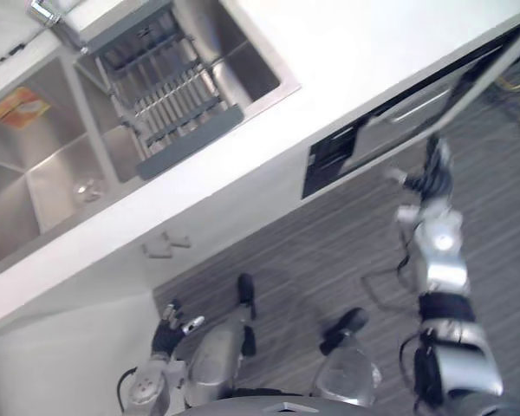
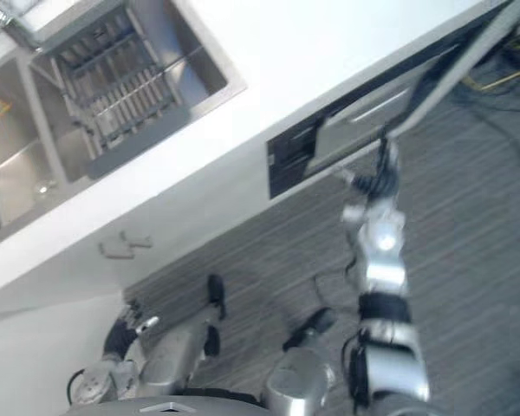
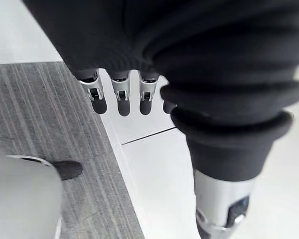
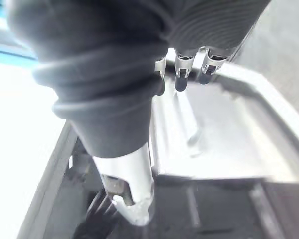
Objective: Walk over to the sink, pick up the cup, carry it to the dishwasher, place the cup inside the dishwasher, then close the dishwasher door
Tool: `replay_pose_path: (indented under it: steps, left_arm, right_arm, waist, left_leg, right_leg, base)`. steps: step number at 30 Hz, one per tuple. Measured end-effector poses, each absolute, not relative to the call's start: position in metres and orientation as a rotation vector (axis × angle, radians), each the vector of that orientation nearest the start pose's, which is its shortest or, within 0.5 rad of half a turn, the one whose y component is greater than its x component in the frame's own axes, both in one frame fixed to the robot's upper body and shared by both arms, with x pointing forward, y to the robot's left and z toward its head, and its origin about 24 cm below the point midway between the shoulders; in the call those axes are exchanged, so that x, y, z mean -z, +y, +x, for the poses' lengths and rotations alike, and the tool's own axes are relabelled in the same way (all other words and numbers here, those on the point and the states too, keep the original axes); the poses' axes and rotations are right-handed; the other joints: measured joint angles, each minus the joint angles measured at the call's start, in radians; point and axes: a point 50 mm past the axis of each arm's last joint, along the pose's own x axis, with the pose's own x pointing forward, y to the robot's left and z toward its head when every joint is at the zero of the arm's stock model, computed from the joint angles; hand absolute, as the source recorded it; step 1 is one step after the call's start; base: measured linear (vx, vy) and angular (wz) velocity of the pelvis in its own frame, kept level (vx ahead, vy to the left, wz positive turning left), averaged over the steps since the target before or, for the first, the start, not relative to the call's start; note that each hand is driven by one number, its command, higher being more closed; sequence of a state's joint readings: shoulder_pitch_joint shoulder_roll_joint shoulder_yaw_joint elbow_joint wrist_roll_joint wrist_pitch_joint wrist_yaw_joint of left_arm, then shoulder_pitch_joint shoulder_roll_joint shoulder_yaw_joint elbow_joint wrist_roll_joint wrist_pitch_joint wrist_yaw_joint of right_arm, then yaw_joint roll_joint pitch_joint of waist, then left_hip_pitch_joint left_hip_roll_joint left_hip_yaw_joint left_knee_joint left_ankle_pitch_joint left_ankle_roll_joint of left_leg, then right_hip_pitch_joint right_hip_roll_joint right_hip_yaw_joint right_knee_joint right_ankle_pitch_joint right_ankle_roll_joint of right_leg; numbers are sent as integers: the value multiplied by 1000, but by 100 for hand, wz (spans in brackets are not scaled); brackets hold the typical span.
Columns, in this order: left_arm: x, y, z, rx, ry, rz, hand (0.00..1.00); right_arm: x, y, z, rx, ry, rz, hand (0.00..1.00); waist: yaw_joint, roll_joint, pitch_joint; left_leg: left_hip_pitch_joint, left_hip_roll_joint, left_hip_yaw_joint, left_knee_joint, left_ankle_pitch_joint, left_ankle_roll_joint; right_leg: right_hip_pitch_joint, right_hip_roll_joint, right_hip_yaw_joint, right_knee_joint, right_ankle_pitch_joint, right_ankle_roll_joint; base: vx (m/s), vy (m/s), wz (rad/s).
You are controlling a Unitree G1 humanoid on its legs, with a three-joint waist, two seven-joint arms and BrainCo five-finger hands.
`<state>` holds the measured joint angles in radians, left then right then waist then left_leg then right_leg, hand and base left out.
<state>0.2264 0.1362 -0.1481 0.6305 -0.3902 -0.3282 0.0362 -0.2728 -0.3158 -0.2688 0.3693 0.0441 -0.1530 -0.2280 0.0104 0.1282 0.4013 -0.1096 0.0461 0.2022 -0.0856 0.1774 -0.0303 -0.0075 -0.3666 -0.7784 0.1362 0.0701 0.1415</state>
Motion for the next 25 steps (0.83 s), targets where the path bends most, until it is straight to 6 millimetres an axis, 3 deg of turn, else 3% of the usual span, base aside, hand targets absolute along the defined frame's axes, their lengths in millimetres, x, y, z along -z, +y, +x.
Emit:
replay_pose_path:
  steps: [1,2,4,7,10,13,15,17,19,20,21,22,23,25]
  left_arm:
    - [106,188,138,-201,529,-186,0]
    - [107,191,137,-214,533,-186,0]
    - [113,204,129,-274,563,-187,0]
    - [123,212,116,-331,624,-200,0]
    - [135,216,99,-366,703,-200,0]
    - [143,221,84,-383,789,-164,0]
    - [147,225,77,-385,848,-139,0]
    - [152,226,71,-398,927,-137,0]
    - [157,230,64,-441,1009,-168,0]
    - [157,233,62,-453,1030,-170,0]
    - [158,241,59,-476,1065,-179,0]
    - [158,245,56,-495,1090,-203,0]
    - [160,244,54,-501,1106,-224,0]
    - [165,235,39,-523,1162,-304,0]
  right_arm:
    - [-44,-276,271,511,-37,-159,0]
    - [-29,-273,261,512,8,-145,0]
    - [28,-264,226,515,216,-105,0]
    - [84,-260,186,491,485,-69,0]
    - [119,-253,151,467,674,40,0]
    - [138,-244,120,452,783,187,0]
    - [146,-239,102,420,846,251,0]
    - [154,-234,84,438,915,343,0]
    - [162,-221,61,472,986,434,0]
    - [164,-216,56,472,1006,455,0]
    - [167,-206,49,468,1044,493,0]
    - [170,-199,41,467,1086,518,0]
    - [171,-198,39,465,1103,531,0]
    - [172,-196,41,455,1116,570,0]
  waist:
    - [-5,-31,-22]
    - [-7,-44,-35]
    - [-10,-88,-90]
    - [-10,-97,-140]
    - [-1,-102,-157]
    - [7,-133,-177]
    - [6,-159,-194]
    - [-10,-168,-202]
    - [-26,-196,-204]
    - [-28,-214,-207]
    - [-35,-254,-211]
    - [-38,-278,-215]
    - [-32,-277,-218]
    - [-14,-247,-234]
  left_leg:
    - [23,6,12,0,-7,-10]
    - [35,9,20,0,-11,-14]
    - [74,21,27,-1,-23,-24]
    - [102,27,15,-2,-35,-31]
    - [136,25,4,-3,-46,-30]
    - [147,7,-6,-2,-66,-18]
    - [148,-11,12,-2,-70,-7]
    - [153,-19,-23,-2,-80,8]
    - [152,-31,-93,-2,-74,16]
    - [151,-37,-110,-2,-70,21]
    - [150,-67,-153,-2,-62,19]
    - [148,-86,-186,-3,-58,25]
    - [147,-89,-196,-3,-63,23]
    - [148,-68,-202,-3,-84,22]
  right_leg:
    - [31,16,-3,-24,1,1]
    - [46,23,-4,-36,1,1]
    - [92,46,-7,-69,-1,-2]
    - [138,59,-28,-84,-13,-4]
    - [183,58,-53,-80,-25,-2]
    - [205,26,-86,-44,-52,-10]
    - [212,-2,-88,-7,-91,-41]
    - [205,32,36,21,-213,-124]
    - [202,139,302,-33,-304,-179]
    - [205,162,371,-50,-307,-177]
    - [220,184,473,-67,-286,-166]
    - [222,183,525,-46,-247,-133]
    - [220,183,538,-37,-230,-109]
    - [218,205,544,-26,-181,-105]
  base:
    - [130,-96,-11]
    - [113,-88,-11]
    - [80,-80,-9]
    - [21,-56,10]
    - [-33,-14,18]
    - [-43,42,30]
    - [-11,96,53]
    - [51,61,82]
    - [91,-1,100]
    - [125,-23,112]
    - [144,-28,111]
    - [153,-22,102]
    - [143,-3,61]
    - [109,-1,9]
